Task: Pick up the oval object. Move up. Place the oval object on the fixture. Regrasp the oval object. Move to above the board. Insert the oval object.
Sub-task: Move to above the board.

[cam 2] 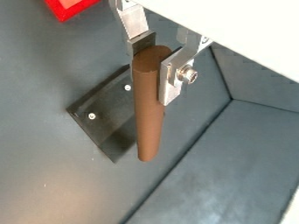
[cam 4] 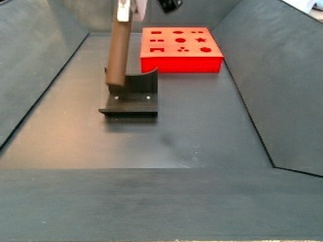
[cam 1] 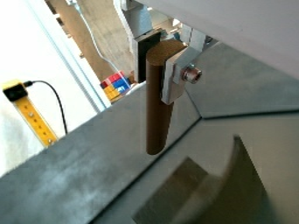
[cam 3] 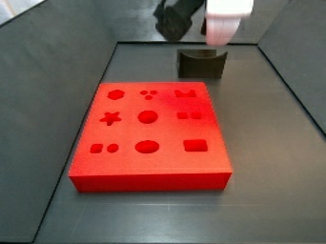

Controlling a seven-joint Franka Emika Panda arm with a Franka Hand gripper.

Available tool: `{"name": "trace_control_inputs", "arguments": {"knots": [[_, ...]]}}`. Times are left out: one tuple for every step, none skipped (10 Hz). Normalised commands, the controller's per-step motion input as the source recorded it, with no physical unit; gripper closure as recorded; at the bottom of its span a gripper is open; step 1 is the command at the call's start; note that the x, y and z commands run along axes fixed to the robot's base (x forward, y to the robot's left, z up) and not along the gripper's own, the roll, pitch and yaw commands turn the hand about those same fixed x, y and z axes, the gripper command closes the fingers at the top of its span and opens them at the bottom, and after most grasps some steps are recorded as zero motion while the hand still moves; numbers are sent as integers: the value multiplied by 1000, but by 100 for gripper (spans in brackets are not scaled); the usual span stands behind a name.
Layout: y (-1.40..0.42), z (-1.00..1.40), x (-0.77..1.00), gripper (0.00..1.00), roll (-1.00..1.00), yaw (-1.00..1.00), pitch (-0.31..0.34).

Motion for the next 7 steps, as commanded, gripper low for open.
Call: {"name": "trace_control_inputs", "arguments": {"knots": [[47, 1000, 0, 100, -54, -73, 99], [46, 1000, -2, 100, -52, -60, 118], [43, 1000, -4, 100, -44, -26, 149], [39, 1000, -5, 100, -38, 7, 163], [35, 1000, -5, 100, -41, 28, 166], [33, 1000, -4, 100, -45, 43, 167], [28, 1000, 1, 100, -44, 67, 170]]}}
